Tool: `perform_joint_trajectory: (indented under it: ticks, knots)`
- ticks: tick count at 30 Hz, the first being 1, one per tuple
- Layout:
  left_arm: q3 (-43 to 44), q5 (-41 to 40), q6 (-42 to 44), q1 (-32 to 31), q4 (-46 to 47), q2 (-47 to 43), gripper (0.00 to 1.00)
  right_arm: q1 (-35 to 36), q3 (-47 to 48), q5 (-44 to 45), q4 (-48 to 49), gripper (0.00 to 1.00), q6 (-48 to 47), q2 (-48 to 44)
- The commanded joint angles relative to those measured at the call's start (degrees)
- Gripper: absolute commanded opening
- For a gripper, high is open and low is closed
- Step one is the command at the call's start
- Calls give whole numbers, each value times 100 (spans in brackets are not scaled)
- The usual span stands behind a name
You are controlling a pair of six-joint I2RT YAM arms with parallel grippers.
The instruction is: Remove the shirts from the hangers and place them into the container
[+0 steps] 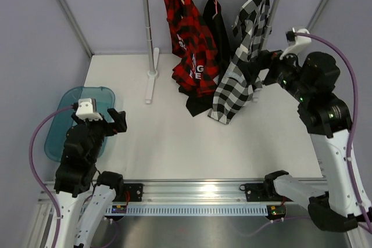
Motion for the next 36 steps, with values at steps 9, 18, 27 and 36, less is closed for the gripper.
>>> perform_joint_trajectory:
  ticks: [9,18,27,36]
  knots:
    - [-823,-91,-162,-23,864,-407,99,1320,2375,955,530,96,-1269,2616]
    - [-858,-91,-223,-23,811,-460,99,1461,3668,841,838,90,-1630,4216]
    - [-893,120,-267,-23,837,-487,99,1505,4512,946,777,81,-1648,5227]
    - [-919,155,-276,-23,828,-557,99,1505,4978,964,689,54,-1674,5632]
